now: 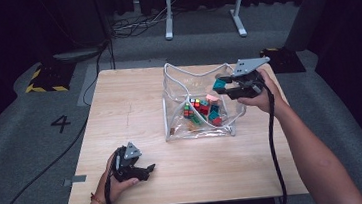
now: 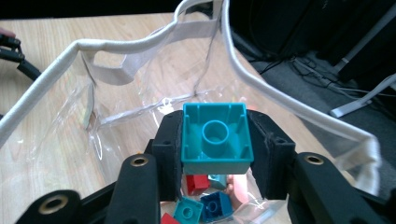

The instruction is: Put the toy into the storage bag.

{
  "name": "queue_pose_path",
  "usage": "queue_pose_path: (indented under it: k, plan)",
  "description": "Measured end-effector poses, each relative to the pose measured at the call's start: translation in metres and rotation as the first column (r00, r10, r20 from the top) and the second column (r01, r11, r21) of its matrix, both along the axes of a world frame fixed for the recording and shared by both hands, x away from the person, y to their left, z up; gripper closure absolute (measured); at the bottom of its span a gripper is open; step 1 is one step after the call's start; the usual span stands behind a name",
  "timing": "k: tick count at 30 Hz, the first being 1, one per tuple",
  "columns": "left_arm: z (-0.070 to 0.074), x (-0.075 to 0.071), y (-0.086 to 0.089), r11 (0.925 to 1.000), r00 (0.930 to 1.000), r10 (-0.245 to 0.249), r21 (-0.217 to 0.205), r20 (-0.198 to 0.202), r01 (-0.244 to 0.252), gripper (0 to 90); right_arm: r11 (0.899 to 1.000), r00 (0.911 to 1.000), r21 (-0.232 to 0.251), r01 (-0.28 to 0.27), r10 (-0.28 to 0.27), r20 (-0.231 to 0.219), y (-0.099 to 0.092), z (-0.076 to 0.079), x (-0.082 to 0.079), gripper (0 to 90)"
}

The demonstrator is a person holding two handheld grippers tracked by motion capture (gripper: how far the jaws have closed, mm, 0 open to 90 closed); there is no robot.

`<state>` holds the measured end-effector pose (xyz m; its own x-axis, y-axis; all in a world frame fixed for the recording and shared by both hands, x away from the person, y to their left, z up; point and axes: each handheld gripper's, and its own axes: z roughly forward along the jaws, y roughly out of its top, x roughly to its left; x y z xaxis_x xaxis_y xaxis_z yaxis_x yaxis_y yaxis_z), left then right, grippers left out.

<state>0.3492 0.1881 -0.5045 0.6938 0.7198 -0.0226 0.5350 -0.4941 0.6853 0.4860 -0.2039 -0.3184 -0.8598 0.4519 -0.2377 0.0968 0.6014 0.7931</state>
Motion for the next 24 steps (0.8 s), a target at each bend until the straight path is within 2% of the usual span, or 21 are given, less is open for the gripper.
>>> queue_pose_path:
  k: [2,6,11,13,20,21,22,23,24]
  plan:
    - [0.0,0.0,0.0,1.0,1.0,0.0,0.0,0.001,0.0,15.2,0.999,0.9986,-0.009,-0.042,0.042,-0.034,0.004,-0.002,0.003,59.2]
    - [0.0,0.0,0.0,1.0,1.0,0.0,0.003,0.003,0.0,15.2,0.997,0.9959,-0.058,-0.054,0.05,-0.076,0.013,-0.005,0.01,59.2]
    - [0.0,0.0,0.0,1.0,1.0,0.0,0.001,0.002,0.0,15.2,0.988,0.9931,-0.143,-0.058,0.042,-0.109,0.024,-0.01,0.016,59.2]
    - [0.0,0.0,0.0,1.0,1.0,0.0,0.003,0.004,0.0,15.2,0.984,0.9919,-0.161,-0.07,0.051,-0.116,0.028,-0.012,0.017,59.2]
    - [0.0,0.0,0.0,1.0,1.0,0.0,0.003,0.005,0.0,15.2,0.955,0.9896,-0.283,-0.089,0.052,-0.134,0.042,-0.017,0.023,59.2]
    - [0.0,0.0,0.0,1.0,1.0,-0.001,0.003,0.004,0.001,15.2,0.946,0.9886,-0.312,-0.088,0.044,-0.144,0.044,-0.018,0.023,59.2]
    - [0.0,0.0,0.0,1.0,1.0,0.0,0.003,0.003,0.0,15.2,0.94,0.9886,-0.328,-0.093,0.048,-0.143,0.045,-0.019,0.024,59.2]
    - [0.0,0.0,0.0,1.0,1.0,0.0,0.003,0.003,0.0,15.2,0.935,0.9864,-0.344,-0.085,0.03,-0.162,0.047,-0.02,0.023,59.1]
    - [0.0,0.0,0.0,1.0,1.0,-0.001,0.003,0.003,0.001,15.2,0.928,0.9858,-0.36,-0.098,0.041,-0.163,0.047,-0.022,0.025,59.1]
